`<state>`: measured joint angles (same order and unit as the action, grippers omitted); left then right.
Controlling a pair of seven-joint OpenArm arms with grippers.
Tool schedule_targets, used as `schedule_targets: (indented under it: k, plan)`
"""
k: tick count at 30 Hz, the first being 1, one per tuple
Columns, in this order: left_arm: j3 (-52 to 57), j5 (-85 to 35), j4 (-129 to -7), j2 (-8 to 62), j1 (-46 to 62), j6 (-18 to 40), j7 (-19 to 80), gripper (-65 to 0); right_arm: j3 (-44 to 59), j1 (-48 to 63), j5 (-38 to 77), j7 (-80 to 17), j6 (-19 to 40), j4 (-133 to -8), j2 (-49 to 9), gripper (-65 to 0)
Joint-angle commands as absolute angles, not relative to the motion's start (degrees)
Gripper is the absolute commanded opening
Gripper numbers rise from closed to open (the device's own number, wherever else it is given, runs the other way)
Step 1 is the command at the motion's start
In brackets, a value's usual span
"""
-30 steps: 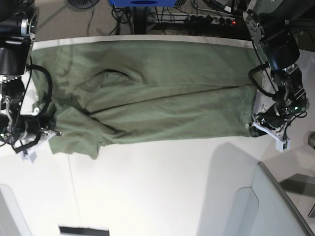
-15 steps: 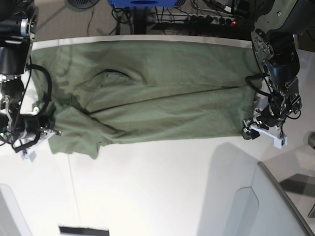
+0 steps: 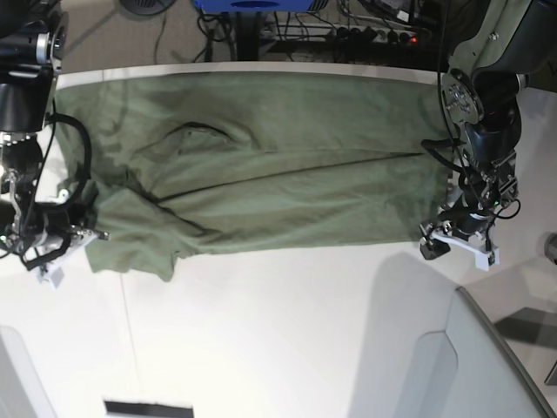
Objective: Layout the t-shirt on the table in an organized manner, then fold the t-shirt properly
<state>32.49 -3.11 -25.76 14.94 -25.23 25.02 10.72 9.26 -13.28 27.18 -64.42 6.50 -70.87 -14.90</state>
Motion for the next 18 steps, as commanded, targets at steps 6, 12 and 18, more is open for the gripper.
schedule_targets:
  k: [6, 12, 18]
  plan:
    - [32.4, -2.59, -25.8, 14.46, -25.8, 25.19, 13.05, -45.6, 9.45, -14.46, 27.74, -63.78, 6.64, -71.69, -15.69, -65.0]
    - [32.4, -2.59, -25.98, 14.46, -25.98, 25.01, 12.97, -65.0, 9.45, -14.46, 27.74, -63.78, 6.64, -71.69, -15.69, -65.0]
    - [32.4, -2.59, -27.91, 14.64, -28.62, 25.01, 13.05, -65.0, 9.45, -14.46, 27.74, -63.6, 6.64, -71.69, -15.6, -65.0]
